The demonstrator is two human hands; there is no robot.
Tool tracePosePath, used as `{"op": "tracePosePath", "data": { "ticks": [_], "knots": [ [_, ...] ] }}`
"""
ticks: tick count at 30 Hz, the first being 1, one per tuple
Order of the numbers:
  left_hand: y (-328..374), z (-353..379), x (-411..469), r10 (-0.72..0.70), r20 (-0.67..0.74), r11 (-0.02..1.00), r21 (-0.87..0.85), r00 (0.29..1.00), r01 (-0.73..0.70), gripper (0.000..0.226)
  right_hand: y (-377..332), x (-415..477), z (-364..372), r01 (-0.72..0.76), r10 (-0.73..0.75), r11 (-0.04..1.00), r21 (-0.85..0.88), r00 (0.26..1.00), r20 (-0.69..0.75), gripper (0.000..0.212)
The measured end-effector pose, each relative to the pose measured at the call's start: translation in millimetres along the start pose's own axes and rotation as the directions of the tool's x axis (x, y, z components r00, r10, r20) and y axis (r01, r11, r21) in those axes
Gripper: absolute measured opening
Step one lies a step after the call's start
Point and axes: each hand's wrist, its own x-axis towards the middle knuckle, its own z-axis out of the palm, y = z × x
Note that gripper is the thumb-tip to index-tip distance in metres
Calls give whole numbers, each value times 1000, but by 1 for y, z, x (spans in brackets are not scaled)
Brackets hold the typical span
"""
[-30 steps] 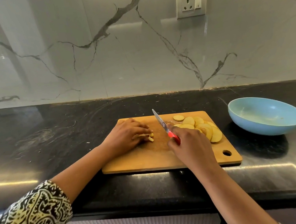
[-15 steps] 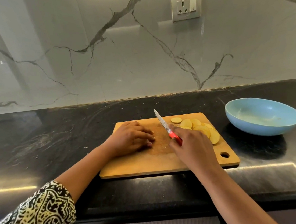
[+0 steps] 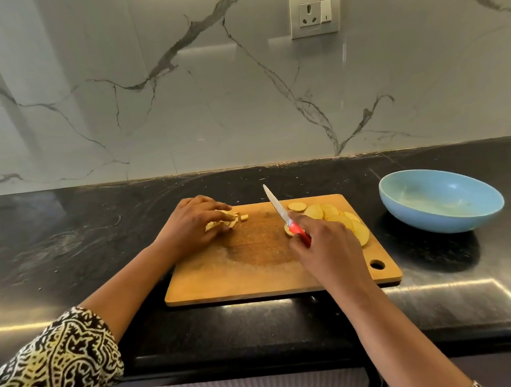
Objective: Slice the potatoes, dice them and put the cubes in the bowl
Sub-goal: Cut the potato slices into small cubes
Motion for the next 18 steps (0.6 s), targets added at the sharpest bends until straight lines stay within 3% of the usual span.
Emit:
{"op": "tracePosePath", "data": {
  "ticks": [5,7,12,15,18],
  "knots": [
    [16,2,22,-22,-76,990,-138,997,11,34,14,0,-14,-36,36,999,-8,998,-44,47],
    [30,6,38,-19,8,993,-115,1000,20,29,21,2,-19,-69,69,998,-10,995,-70,46],
    [63,24,98,-82,303,992,-69,949,108,49,39,5,-27,-156,157,988,19,976,-148,46],
    [74,38,125,-66,447,964,-201,892,172,52,43,6,-29,-184,187,982,37,970,-153,46],
    [79,46,133,-21,446,929,-322,895,183,40,43,6,-29,-174,177,984,34,974,-142,46]
  ]
}}
